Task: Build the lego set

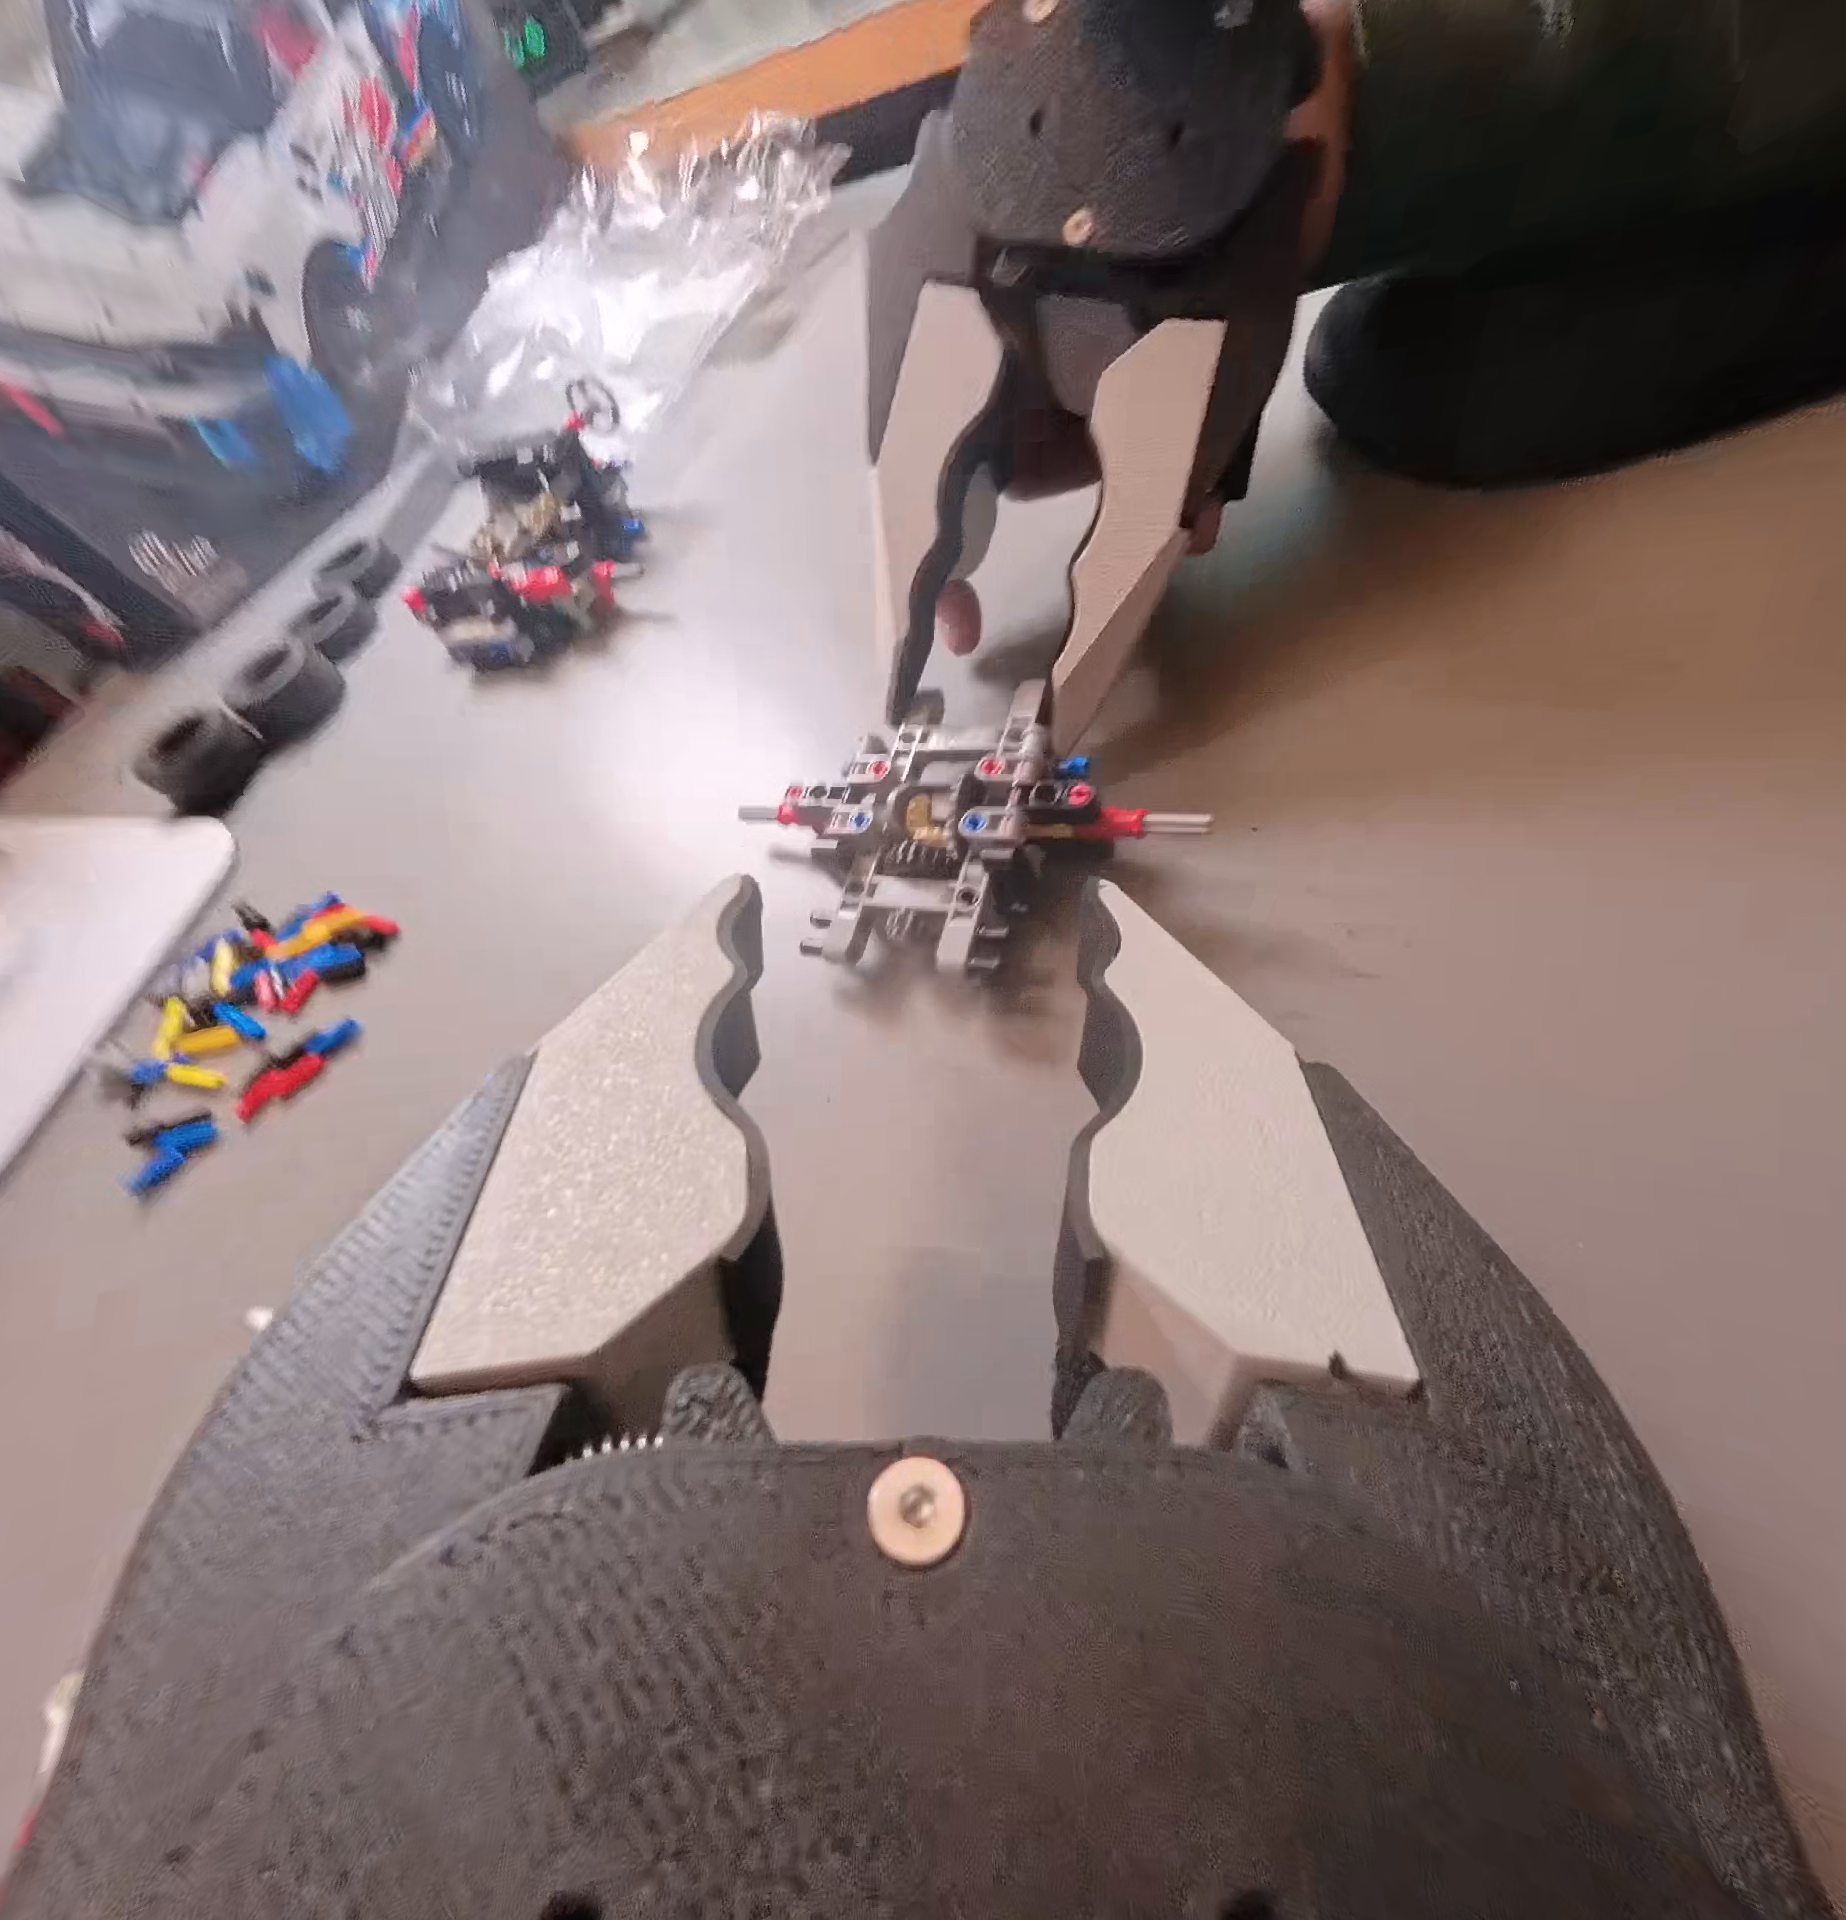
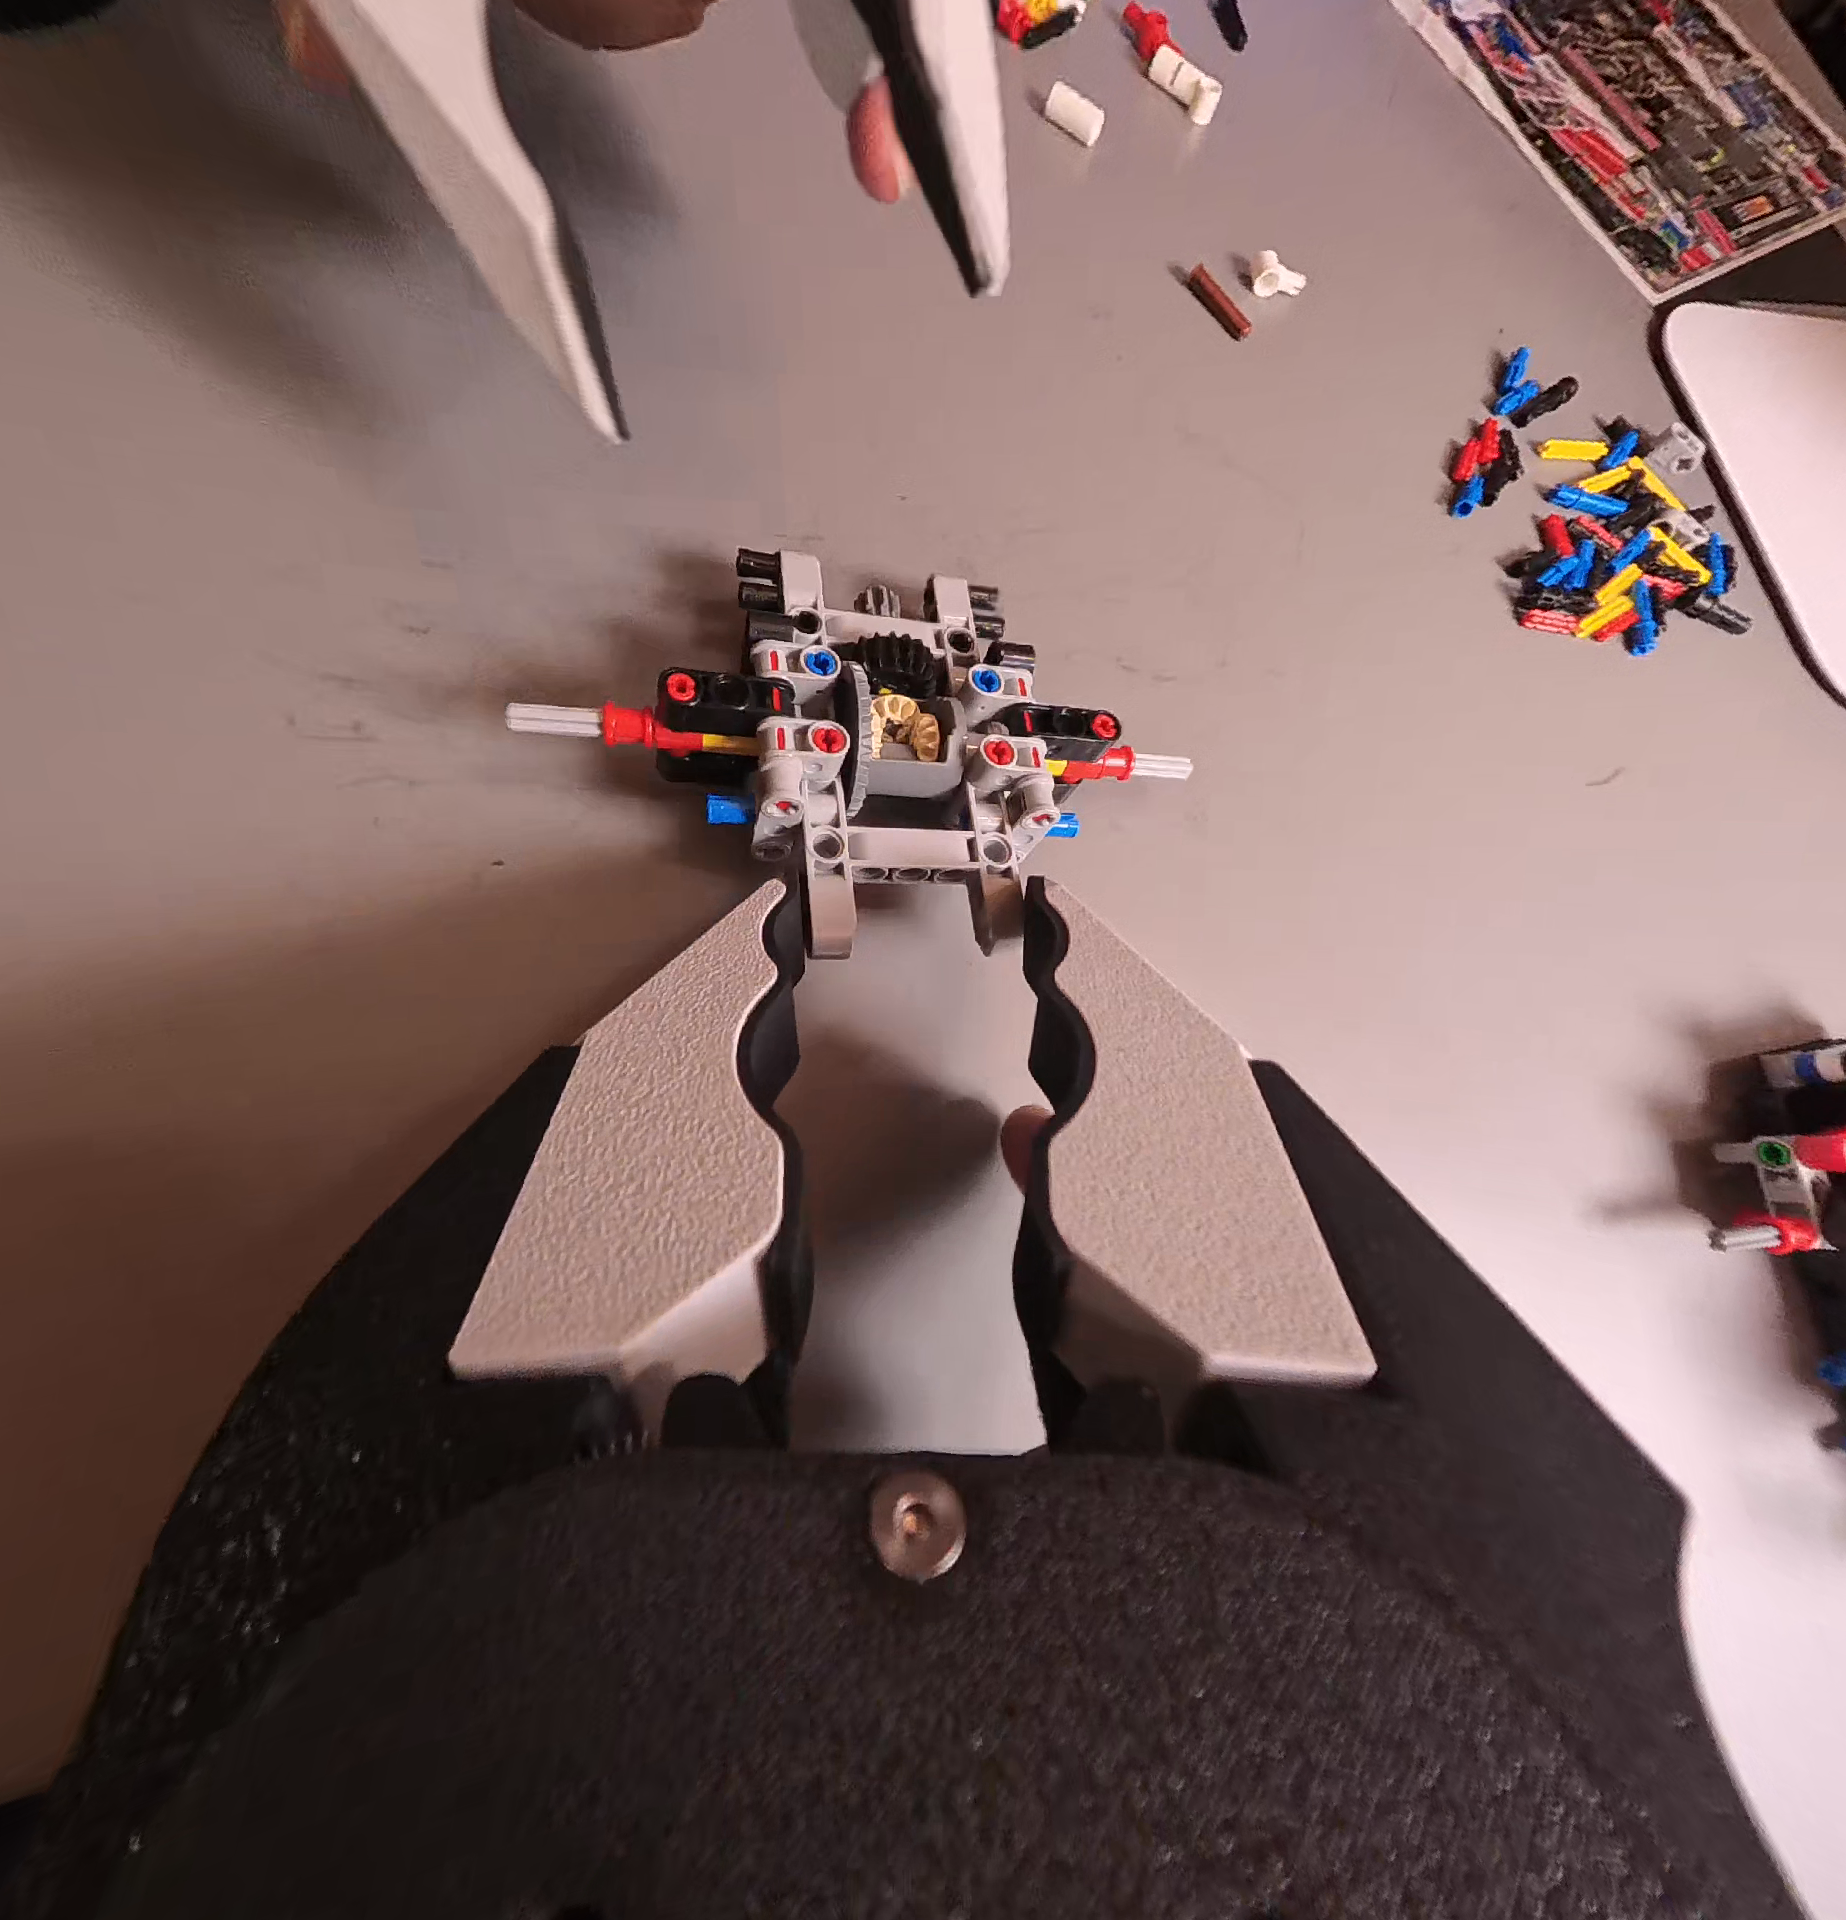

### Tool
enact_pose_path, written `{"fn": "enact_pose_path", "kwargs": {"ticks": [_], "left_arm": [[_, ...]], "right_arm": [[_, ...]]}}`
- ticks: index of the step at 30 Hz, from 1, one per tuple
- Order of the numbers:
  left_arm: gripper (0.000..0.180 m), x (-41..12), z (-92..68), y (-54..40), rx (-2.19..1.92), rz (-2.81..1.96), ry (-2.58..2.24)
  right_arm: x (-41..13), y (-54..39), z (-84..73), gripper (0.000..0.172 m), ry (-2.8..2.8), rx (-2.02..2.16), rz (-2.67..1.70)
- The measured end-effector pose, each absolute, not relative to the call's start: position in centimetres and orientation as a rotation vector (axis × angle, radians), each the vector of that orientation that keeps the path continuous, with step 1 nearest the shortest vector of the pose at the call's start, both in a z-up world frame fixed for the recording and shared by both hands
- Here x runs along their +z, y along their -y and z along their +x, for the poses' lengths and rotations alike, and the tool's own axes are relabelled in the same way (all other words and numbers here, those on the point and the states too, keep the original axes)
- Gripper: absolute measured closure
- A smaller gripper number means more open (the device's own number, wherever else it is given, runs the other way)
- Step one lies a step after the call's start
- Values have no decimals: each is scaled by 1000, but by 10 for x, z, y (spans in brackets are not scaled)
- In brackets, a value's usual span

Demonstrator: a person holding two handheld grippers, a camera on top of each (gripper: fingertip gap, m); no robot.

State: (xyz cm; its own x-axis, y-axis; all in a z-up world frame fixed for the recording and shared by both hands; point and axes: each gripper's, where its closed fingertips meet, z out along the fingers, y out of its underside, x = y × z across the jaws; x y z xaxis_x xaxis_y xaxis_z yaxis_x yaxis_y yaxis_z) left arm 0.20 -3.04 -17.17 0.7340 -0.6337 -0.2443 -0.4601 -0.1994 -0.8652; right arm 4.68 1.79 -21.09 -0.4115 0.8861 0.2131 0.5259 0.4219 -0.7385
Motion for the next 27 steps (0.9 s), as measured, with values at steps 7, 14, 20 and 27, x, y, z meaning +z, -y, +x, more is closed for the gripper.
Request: {"fn": "enact_pose_path", "kwargs": {"ticks": [7,14,20,27], "left_arm": [[108,-211,2,40,-331,-2043,-891],[124,-218,6,43,-312,-2057,-946],[124,-217,5,41,-291,-2045,-957],[124,-218,-4,42,-297,-2067,-975]], "right_arm": [[-214,-2,47,131,2121,793,-1098],[-214,7,44,130,2123,842,-1056],[-213,0,49,128,2112,873,-1087],[-211,-3,52,127,2108,894,-1114]]}}
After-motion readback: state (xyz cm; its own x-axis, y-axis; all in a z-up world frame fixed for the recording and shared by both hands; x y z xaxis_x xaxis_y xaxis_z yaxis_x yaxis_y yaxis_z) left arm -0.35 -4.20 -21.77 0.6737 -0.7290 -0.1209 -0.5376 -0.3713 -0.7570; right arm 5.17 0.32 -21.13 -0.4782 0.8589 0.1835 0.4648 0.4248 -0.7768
